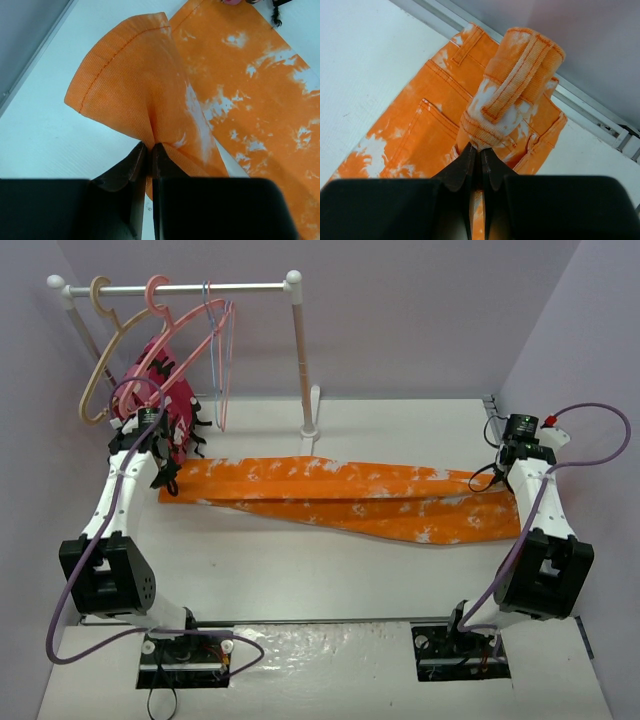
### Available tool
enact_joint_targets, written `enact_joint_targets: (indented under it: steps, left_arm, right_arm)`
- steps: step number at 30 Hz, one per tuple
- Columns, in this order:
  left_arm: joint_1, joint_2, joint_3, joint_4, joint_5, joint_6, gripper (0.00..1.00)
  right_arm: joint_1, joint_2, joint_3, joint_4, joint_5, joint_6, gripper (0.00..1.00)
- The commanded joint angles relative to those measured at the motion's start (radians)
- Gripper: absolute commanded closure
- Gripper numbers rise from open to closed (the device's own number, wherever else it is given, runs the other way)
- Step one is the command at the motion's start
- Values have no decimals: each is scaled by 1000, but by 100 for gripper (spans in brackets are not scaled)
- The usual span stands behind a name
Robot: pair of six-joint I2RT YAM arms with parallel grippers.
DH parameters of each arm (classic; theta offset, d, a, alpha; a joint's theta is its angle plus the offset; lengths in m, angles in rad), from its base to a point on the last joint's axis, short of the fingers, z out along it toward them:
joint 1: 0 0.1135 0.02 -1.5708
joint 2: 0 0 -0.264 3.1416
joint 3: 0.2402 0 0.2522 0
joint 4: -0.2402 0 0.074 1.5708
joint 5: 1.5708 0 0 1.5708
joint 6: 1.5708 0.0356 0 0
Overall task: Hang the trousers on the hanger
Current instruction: Fold the trousers at the center of the board.
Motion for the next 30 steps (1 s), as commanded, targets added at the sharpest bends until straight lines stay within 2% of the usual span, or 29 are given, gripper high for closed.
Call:
enact_joint_targets:
  steps: [1,28,30]
  left_arm:
    - [21,39,81,71,-123,30,100]
    - [22,303,300,45,-116,7,100]
    - [21,323,314,35,-115,7,99]
  right_arm:
    - [-27,46,69,104,130,0,100]
    - [-27,338,253,130,68,-4,100]
    - [-29,361,268,130,51,-13,95]
